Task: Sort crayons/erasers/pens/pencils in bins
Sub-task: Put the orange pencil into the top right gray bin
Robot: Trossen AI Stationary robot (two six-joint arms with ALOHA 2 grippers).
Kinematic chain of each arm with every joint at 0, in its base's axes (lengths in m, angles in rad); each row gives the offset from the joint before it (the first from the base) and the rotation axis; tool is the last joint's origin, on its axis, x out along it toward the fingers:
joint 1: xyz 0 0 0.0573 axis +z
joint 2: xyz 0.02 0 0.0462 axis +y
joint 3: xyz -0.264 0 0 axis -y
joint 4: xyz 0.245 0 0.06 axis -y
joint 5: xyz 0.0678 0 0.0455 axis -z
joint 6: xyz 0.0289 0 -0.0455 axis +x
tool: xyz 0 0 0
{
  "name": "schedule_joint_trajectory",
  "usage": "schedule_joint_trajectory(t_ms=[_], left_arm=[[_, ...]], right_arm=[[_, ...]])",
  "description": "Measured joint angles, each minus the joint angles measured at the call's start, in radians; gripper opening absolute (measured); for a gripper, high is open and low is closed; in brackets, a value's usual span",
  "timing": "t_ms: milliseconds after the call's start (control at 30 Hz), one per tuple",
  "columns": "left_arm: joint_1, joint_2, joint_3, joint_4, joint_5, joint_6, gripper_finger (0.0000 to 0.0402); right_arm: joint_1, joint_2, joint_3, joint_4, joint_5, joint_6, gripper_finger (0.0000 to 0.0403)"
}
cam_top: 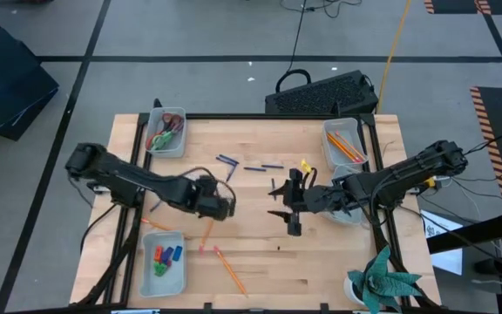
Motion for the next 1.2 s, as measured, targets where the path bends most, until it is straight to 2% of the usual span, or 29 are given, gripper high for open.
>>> schedule_joint_trajectory(t_ms=[100,200,367,500,667,800,967,1200], left_arm=[[0.020,-0.071,0.001,0.130,-0.131,0.143,0.0007],[0.064,-0.109,0.003,0.172,-0.090,0.234,0.0009],[0.069,-0.108,0.001,0.035,-0.061,0.272,0.0007],[0.040,-0.048,-0.016,0.006,-0.074,0.277,0.0055],[-0.055,0.081,-0.017,0.014,-0.170,0.212,0.0133],[-0.117,0.196,-0.017,0.010,-0.225,0.094,0.0161],[-0.139,0.287,-0.017,-0.010,-0.257,-0.030,0.0160],[-0.166,0.301,-0.079,0.014,-0.309,-0.080,0.0133]], right_arm=[[-0.020,0.016,0.002,0.064,-0.001,0.080,0.0238],[-0.038,0.021,0.000,0.062,-0.001,0.095,0.0238],[-0.039,0.021,0.000,0.052,0.000,0.097,0.0238],[-0.038,0.021,0.000,0.046,0.000,0.095,0.0238],[-0.043,0.021,0.000,0.041,0.000,0.096,0.0238],[-0.043,0.021,0.000,0.038,-0.001,0.115,0.0238],[-0.043,0.021,0.000,0.038,-0.003,0.174,0.0238],[-0.042,0.021,0.000,0.021,-0.005,0.264,0.0238]])
